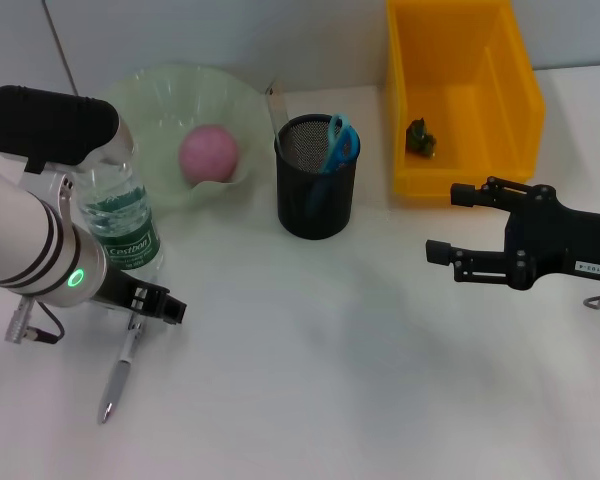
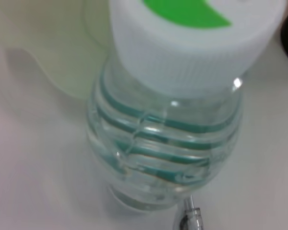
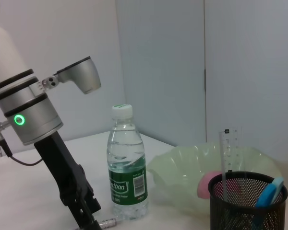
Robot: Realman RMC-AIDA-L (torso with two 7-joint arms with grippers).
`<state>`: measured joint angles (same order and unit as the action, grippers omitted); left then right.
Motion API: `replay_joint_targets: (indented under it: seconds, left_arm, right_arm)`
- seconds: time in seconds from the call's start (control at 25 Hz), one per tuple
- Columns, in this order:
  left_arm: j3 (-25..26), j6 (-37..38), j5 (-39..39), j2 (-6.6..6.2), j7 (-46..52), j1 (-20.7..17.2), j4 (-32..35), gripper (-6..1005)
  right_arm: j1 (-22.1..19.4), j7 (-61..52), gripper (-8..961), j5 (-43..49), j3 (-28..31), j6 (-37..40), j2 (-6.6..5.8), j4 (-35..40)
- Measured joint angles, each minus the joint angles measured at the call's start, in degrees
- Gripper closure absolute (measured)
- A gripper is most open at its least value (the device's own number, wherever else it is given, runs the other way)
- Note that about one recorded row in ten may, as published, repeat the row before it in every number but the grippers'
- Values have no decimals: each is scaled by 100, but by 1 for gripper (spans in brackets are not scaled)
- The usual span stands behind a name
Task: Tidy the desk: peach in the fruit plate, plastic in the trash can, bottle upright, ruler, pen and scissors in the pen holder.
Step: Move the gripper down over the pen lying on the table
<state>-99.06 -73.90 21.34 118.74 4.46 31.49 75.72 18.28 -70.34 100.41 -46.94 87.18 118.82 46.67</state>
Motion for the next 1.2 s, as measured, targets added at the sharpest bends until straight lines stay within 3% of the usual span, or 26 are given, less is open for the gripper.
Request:
replay_joint_targets:
  seconds: [0.8, 1.2]
  left_arm:
    - [45, 46, 20, 9, -131, 136, -181, 350]
    - [45, -27, 40, 9, -163, 252, -320, 349]
  right_arm:
    - [61, 3, 122, 61, 1, 0, 0, -36]
    - [61, 3, 121, 60, 0, 0, 0, -35]
